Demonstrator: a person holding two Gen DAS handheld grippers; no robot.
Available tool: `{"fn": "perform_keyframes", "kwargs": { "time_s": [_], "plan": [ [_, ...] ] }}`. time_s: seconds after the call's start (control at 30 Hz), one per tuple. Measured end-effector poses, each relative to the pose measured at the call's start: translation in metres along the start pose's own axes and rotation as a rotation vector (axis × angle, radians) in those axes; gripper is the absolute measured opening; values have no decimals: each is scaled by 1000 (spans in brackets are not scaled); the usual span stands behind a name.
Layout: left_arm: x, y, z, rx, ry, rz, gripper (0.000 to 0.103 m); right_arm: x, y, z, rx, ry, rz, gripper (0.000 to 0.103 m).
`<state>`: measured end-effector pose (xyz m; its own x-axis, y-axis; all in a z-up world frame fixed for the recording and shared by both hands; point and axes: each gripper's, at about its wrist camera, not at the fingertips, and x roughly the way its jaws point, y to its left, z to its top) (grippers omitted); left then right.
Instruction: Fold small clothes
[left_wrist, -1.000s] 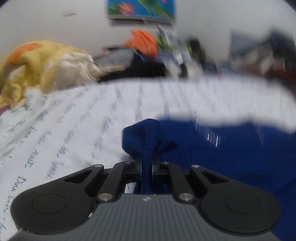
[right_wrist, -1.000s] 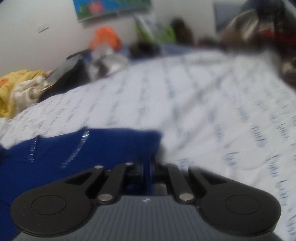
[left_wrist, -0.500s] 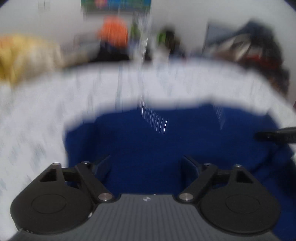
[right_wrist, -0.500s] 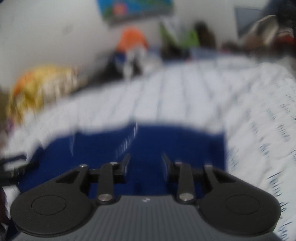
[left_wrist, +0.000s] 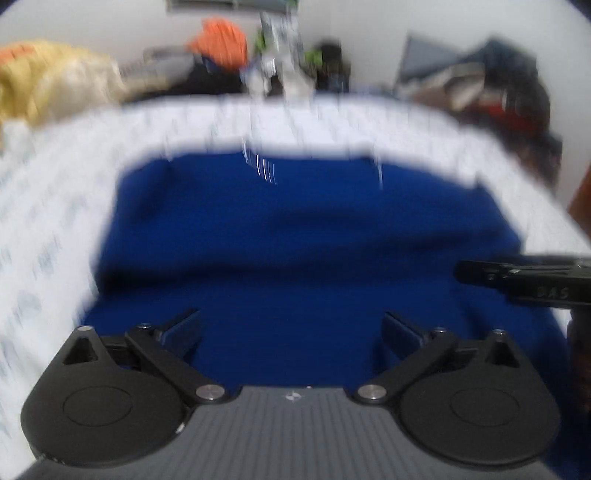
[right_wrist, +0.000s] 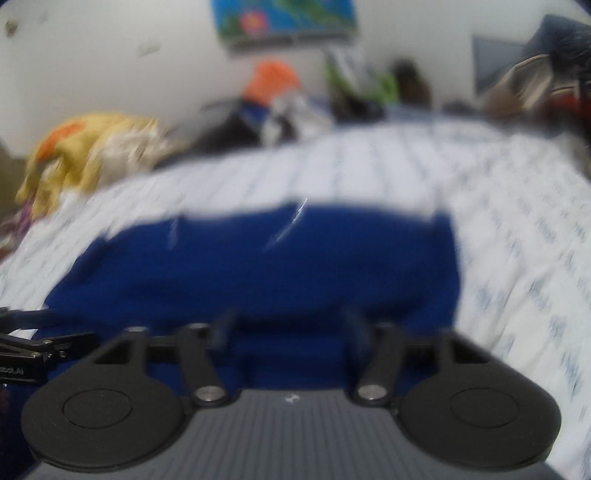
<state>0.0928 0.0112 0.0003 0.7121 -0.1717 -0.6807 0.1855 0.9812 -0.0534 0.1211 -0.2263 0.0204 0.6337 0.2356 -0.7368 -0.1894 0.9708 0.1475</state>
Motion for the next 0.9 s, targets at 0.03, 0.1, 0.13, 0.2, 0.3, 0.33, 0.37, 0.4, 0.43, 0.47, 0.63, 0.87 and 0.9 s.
{"fn": "perform_keyframes", "kwargs": {
  "time_s": [0.03, 0.1, 0.13, 0.2, 0.3, 0.33, 0.37, 0.4, 0.43, 0.47, 0.63, 0.87, 0.9],
  "plan": [
    [2, -6, -9, 66, -17, 50, 103, 1, 4, -11, -65, -30, -27, 72],
    [-1, 1, -11, 38, 6, 59, 103, -4, -1, -22, -87, -52, -64, 78],
    [-5, 4, -11, 25, 20, 76, 101, -9, -6, -20, -51, -30, -91, 78],
    [-15, 10, -17, -19, 43, 68, 99, -26, -6, -19, -9, -1, -148, 78],
    [-24, 5, -37, -35, 51, 42, 103, -53, 12, -37, -28, -30, -42, 79],
    [-26, -1, -45, 8, 27, 79, 103, -55, 22, -46, -57, -4, -33, 79],
    [-28, -6, -55, 40, -23, 96, 103, -51, 28, -58, -91, 26, -44, 80],
    [-29, -4, -59, 21, -30, 92, 103, -56, 32, -74, -146, -48, -68, 88],
    [-30, -1, -58, 8, -16, 106, 103, -59, 27, -78, -114, -57, -69, 90],
    [-35, 0, -57, -1, 2, 125, 103, -62, 20, -77, -65, -37, -68, 90],
    [-56, 7, -78, -20, 15, 102, 103, -105, 21, -93, -39, -39, -80, 91],
    [-83, 22, -100, -31, 28, 162, 103, -119, 7, -123, -105, 16, -145, 98],
    [-89, 26, -102, -52, 39, 161, 103, -124, 4, -123, -85, 30, -166, 98]
  ]
}}
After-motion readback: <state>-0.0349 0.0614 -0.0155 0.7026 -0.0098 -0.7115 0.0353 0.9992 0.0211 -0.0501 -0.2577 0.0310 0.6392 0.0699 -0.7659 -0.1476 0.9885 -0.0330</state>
